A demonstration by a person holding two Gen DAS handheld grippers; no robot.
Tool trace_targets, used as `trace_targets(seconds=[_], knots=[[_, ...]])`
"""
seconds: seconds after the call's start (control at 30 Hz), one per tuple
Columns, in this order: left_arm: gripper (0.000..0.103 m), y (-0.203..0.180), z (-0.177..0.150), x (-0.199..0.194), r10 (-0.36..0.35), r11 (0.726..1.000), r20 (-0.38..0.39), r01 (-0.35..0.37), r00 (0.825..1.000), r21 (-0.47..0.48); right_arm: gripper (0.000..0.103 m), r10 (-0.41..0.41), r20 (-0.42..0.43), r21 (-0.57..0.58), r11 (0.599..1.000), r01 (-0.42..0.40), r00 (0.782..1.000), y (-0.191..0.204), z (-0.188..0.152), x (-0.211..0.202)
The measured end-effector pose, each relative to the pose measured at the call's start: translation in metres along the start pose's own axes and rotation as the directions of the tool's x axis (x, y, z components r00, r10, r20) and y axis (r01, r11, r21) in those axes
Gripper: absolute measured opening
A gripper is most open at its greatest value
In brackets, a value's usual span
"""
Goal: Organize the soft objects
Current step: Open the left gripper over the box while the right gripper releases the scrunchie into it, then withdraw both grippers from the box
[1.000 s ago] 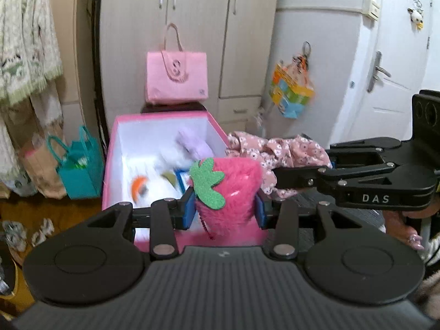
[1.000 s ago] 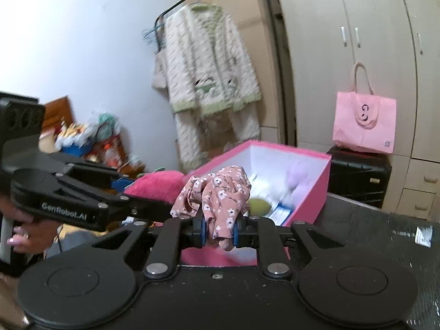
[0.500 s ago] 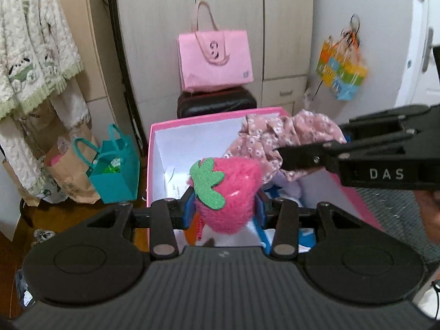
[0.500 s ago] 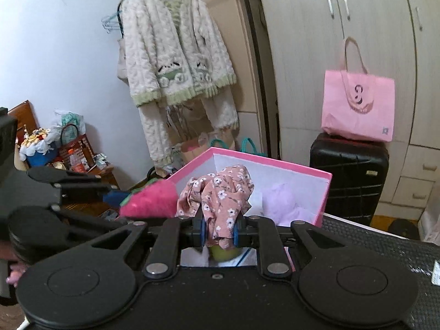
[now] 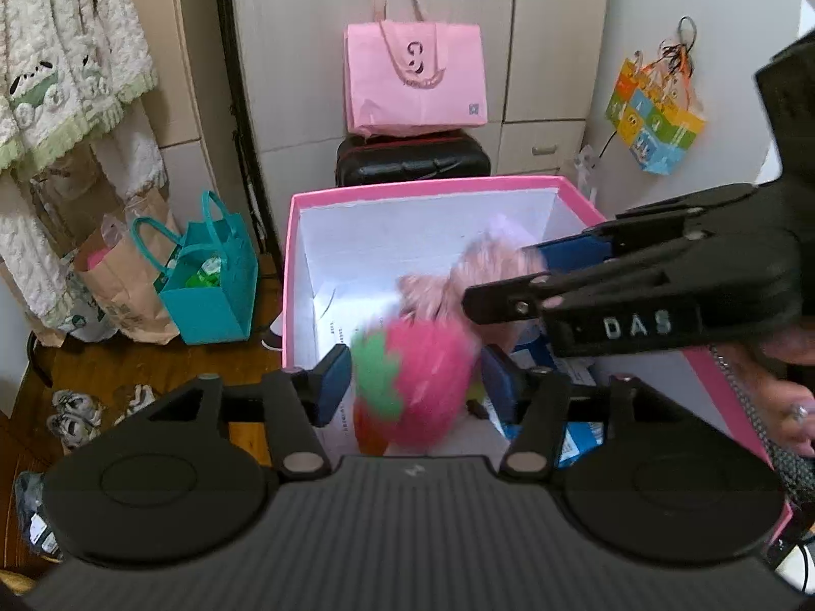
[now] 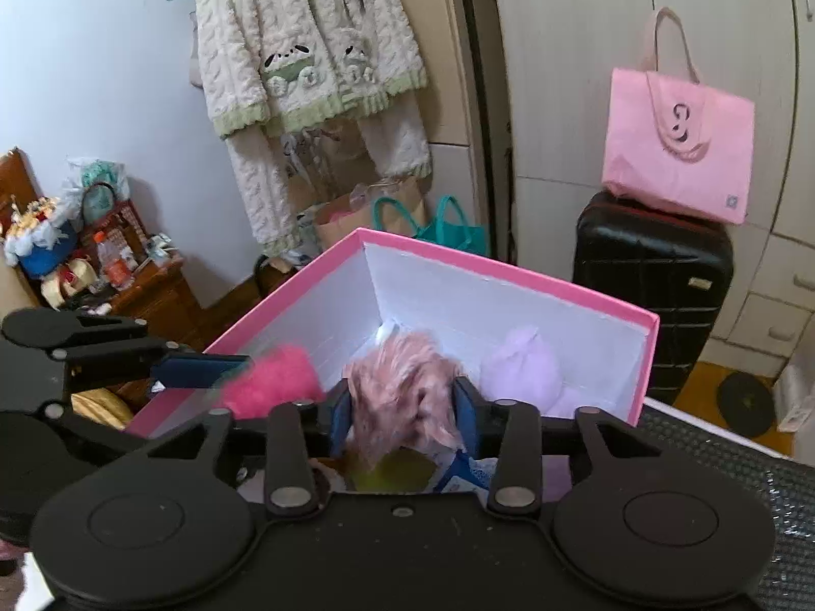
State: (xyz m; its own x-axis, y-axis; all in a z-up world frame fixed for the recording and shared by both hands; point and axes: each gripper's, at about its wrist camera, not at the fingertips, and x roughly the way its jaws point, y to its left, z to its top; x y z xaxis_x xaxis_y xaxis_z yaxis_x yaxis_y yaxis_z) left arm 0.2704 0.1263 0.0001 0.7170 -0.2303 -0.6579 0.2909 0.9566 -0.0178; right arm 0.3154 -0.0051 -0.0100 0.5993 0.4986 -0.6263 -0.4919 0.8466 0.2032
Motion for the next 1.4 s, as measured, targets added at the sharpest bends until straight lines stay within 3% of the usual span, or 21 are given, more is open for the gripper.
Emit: trace_targets(seconds=[0.1,0.3,0.43,0.67,0.73,0.93,1.1,1.27,1.4], knots=[[0.067,-0.004,-0.003,-0.01,-0.002,1.0,0.035,0.001,0.999,0.022,0.062,0.003,0.021,0.014,1.0,-0.003,1.0,-0.003,-0.002,-0.006],[0.072,-0.01,-0.009,-0.026,0.006,0.999,0.069,-0.009,0.998,0.043,0.065,-0.015,0.06,0.03,0.999,0.014,0.998,-0.005,-0.011,-0.035],[0.075,-0.013,-0.013,-0.037,0.014,0.999,0.066,-0.017,0.998,0.044,0.066,-0.04,0.08,-0.004,0.999,0.041,0.996,0.003,-0.021,-0.057],[0.095,-0.023,-0.017,-0.064,0.04,0.999,0.068,-0.042,0.997,0.031,0.067,-0.065,0.119,-0.081,0.994,0.075,0.991,0.025,-0.035,-0.097],[0.095,-0.026,-0.018,-0.074,0.044,0.999,0.073,-0.046,0.996,0.025,0.067,-0.069,0.136,-0.104,0.991,0.084,0.988,0.03,-0.039,-0.108],[0.099,-0.036,-0.015,-0.097,-0.036,0.999,0.017,0.035,0.999,0.01,0.069,-0.088,0.161,-0.118,0.987,0.108,0.983,0.039,-0.048,-0.14],[0.099,-0.047,-0.016,-0.11,0.049,0.999,-0.03,-0.049,0.998,-0.005,0.087,-0.132,0.171,-0.125,0.98,0.154,0.976,0.046,-0.059,-0.162],[0.099,-0.062,-0.024,-0.12,0.129,0.991,-0.087,-0.125,0.988,0.05,0.094,-0.143,0.18,-0.109,0.98,0.164,0.973,0.046,-0.077,-0.18],[0.099,-0.073,-0.039,-0.138,0.141,0.989,-0.028,-0.14,0.99,0.041,0.101,-0.194,0.177,-0.03,0.979,0.202,0.965,0.042,-0.089,-0.189]])
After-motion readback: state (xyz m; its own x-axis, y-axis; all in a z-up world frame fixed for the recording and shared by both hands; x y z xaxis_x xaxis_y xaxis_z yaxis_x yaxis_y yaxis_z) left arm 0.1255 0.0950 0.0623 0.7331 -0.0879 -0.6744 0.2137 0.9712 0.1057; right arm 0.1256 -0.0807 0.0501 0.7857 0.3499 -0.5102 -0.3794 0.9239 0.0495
